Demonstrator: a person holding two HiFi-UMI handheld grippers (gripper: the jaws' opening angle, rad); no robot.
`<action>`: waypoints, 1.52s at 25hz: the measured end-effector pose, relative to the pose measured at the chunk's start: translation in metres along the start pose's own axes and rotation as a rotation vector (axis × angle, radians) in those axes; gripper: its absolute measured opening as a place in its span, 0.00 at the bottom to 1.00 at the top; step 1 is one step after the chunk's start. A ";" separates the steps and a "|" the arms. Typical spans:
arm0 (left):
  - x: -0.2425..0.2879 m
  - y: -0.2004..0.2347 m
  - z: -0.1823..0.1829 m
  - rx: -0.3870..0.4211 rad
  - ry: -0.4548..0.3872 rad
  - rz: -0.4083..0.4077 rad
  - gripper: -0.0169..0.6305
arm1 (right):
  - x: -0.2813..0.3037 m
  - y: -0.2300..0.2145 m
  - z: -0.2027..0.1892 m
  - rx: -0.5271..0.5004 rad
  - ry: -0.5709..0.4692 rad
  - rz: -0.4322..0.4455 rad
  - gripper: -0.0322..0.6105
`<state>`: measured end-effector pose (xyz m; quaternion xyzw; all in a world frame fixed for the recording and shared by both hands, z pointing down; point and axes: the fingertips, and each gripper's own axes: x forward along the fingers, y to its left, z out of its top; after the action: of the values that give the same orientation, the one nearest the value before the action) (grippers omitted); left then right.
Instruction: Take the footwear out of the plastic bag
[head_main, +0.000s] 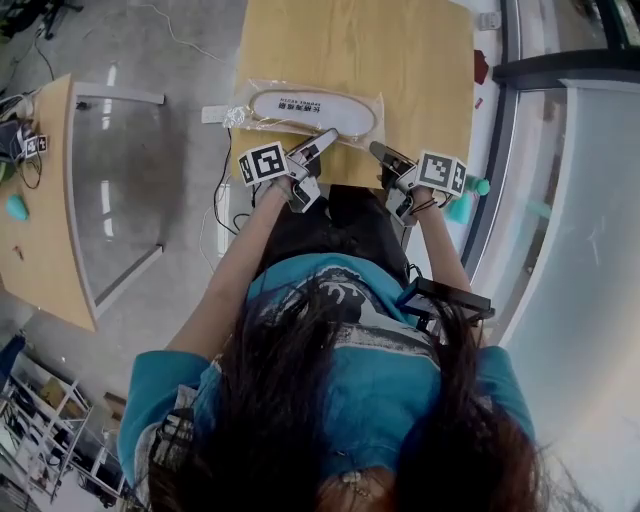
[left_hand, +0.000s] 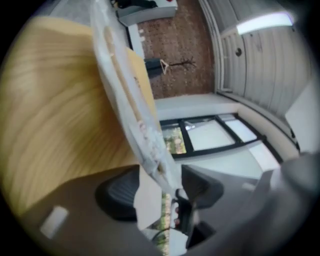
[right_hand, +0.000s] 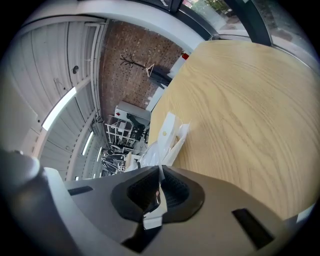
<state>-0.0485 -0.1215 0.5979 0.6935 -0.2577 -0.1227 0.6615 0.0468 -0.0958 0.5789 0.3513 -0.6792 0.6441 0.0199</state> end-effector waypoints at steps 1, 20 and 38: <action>0.001 0.000 0.001 -0.034 -0.019 -0.014 0.41 | -0.001 0.002 -0.003 -0.014 0.004 0.003 0.08; 0.005 -0.014 0.006 -0.152 -0.133 -0.134 0.23 | -0.025 0.034 -0.023 -0.384 0.134 0.095 0.09; -0.005 -0.048 0.009 -0.063 -0.155 -0.217 0.23 | -0.038 0.065 0.037 -0.594 -0.001 0.134 0.19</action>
<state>-0.0479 -0.1270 0.5492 0.6844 -0.2276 -0.2550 0.6440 0.0578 -0.1166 0.4983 0.2846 -0.8596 0.4170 0.0789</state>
